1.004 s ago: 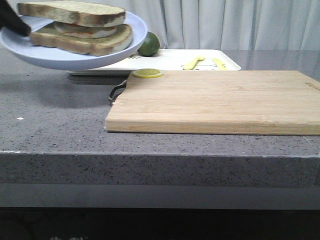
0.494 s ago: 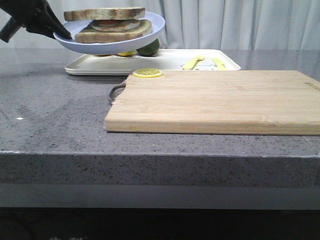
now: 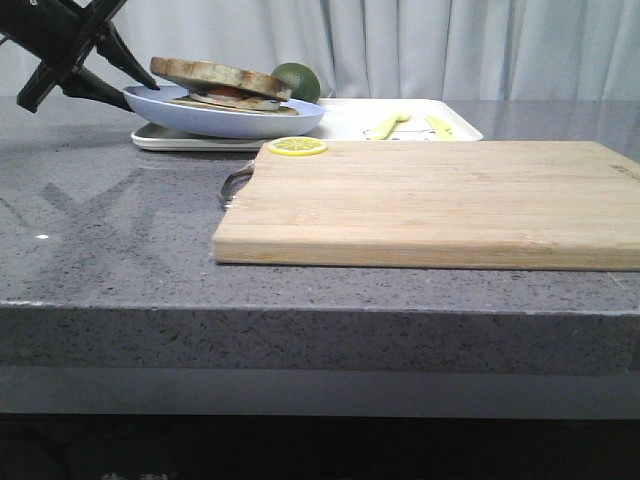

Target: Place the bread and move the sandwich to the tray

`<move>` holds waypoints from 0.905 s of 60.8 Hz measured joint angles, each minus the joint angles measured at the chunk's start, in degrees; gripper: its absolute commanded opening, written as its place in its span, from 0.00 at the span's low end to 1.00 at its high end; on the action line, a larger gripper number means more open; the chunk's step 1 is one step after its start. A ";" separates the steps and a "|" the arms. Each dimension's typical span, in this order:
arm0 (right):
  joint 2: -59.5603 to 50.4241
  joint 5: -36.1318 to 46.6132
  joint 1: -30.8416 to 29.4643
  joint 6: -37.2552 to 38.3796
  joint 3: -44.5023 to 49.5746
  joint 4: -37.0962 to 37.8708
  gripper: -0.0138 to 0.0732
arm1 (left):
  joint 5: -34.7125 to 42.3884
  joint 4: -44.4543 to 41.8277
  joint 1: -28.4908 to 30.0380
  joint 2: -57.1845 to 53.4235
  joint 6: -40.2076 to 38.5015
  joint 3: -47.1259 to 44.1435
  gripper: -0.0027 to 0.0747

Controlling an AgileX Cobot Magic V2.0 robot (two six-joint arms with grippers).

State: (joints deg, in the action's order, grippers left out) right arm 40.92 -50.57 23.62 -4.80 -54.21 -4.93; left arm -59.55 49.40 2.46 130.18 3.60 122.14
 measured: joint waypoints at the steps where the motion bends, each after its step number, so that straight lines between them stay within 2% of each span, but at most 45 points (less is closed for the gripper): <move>1: 0.00 0.00 0.00 0.00 0.00 0.00 0.64 | -0.09 0.00 -0.10 -0.01 0.00 0.00 0.43; 13: 0.00 0.00 0.00 0.00 0.00 0.00 0.64 | -1.22 -3.82 0.01 -3.53 1.09 0.00 0.43; 34: 0.00 0.00 0.00 0.00 0.00 0.00 0.64 | -2.06 -21.03 -0.36 -23.40 1.45 -2.50 0.43; 42: 0.00 0.00 0.00 0.00 0.00 0.00 0.64 | 0.34 -28.12 -3.22 -33.63 2.21 -9.95 0.43; 55: 0.00 0.00 0.00 0.00 0.00 0.00 0.64 | 8.28 -37.30 -12.04 -51.73 3.36 -28.48 0.43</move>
State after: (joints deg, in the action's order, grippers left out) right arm 40.92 -50.57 23.62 -4.80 -54.21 -4.93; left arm -51.27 12.10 -9.58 78.46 6.96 93.65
